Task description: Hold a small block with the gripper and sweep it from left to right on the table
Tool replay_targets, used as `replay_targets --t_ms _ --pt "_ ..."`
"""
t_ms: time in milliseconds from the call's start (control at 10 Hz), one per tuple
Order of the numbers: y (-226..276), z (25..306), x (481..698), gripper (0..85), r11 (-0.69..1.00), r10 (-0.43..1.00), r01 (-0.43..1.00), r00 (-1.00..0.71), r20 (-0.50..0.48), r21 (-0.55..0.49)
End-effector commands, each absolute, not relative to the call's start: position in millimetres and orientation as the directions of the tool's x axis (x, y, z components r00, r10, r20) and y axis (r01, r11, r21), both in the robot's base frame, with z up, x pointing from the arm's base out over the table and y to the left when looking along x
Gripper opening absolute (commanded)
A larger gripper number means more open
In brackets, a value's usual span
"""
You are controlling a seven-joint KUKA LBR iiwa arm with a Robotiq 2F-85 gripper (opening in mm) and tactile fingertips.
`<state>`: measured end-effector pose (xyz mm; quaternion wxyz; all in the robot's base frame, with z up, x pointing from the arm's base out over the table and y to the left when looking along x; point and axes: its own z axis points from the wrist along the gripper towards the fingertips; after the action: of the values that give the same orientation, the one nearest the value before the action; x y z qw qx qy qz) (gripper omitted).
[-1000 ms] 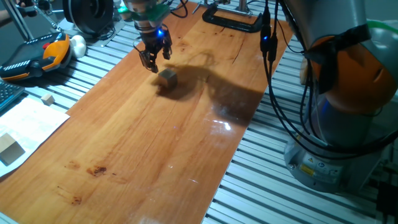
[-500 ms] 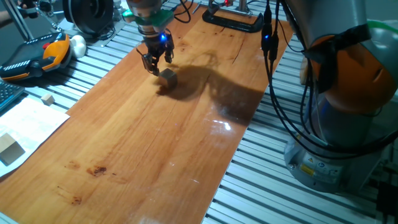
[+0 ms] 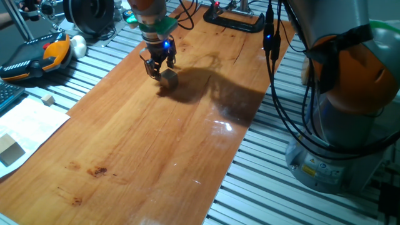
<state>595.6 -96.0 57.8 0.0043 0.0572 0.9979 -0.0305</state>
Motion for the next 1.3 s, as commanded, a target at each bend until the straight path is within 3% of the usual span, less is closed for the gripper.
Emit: replay_targets --t_ms 0,500,1200 --pt "-96.8 56.1 594.0 73.0 0.992 0.114 0.114 -0.993 -0.012 -0.057" --pt "-97.1 56.4 592.8 63.7 0.993 0.104 0.104 -0.995 -0.001 -0.051" --pt "-97.5 56.6 592.9 59.3 0.994 0.097 0.098 -0.995 -0.005 -0.058"
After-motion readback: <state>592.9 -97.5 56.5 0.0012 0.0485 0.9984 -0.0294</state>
